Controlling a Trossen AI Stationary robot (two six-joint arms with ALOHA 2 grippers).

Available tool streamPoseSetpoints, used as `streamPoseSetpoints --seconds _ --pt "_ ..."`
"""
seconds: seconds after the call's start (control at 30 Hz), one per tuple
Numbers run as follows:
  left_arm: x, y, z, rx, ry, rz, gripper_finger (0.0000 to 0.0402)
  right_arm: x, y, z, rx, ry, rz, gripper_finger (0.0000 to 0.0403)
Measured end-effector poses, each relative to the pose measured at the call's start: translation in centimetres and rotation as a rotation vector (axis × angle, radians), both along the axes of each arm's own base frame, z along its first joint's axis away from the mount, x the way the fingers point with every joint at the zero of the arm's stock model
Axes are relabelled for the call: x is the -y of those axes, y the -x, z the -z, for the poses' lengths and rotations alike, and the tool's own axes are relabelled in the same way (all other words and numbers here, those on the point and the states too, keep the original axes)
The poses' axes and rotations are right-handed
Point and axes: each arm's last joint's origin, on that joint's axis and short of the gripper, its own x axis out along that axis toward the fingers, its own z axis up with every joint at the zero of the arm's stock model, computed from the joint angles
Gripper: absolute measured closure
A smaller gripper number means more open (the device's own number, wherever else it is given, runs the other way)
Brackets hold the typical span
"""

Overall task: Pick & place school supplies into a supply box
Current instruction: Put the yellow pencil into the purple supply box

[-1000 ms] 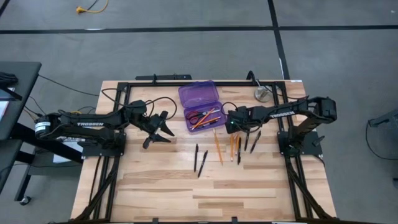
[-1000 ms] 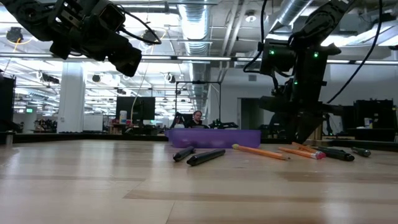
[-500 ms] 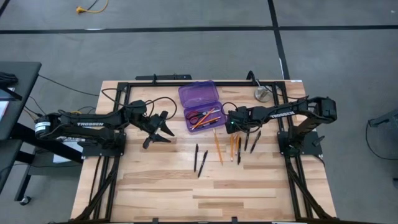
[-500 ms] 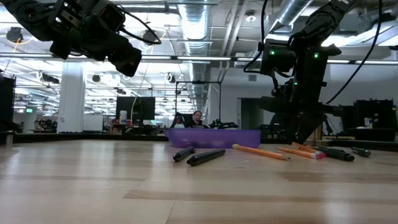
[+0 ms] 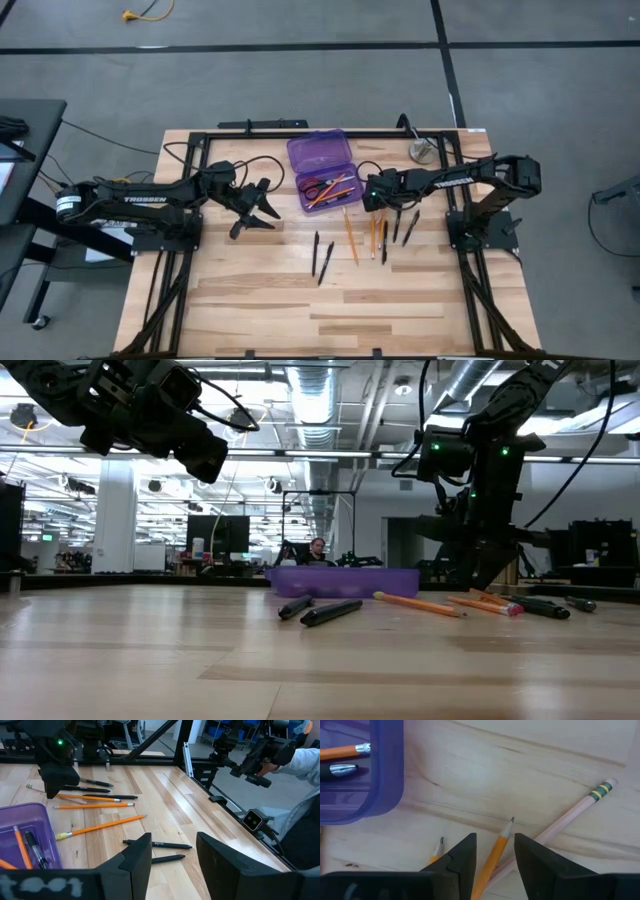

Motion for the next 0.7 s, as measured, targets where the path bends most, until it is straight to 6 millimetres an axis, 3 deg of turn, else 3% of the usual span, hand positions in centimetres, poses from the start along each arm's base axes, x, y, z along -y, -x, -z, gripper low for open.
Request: streamPoseSetpoints --seconds 0.17,0.47,0.7 --pt "0.0 0.0 0.0 0.000 0.000 0.000 0.0258 0.0 -0.1 0.1 0.000 0.000 0.000 0.0276" --pt "0.2 0.0 0.0 0.000 0.000 0.010 0.0258 0.1 -0.9 2.1 -0.089 -0.022 -0.021 0.0276" --pt "0.3 -0.1 0.0 0.002 0.001 0.016 0.0258 0.3 -1.3 1.2 -0.083 -0.011 -0.022 0.0276"
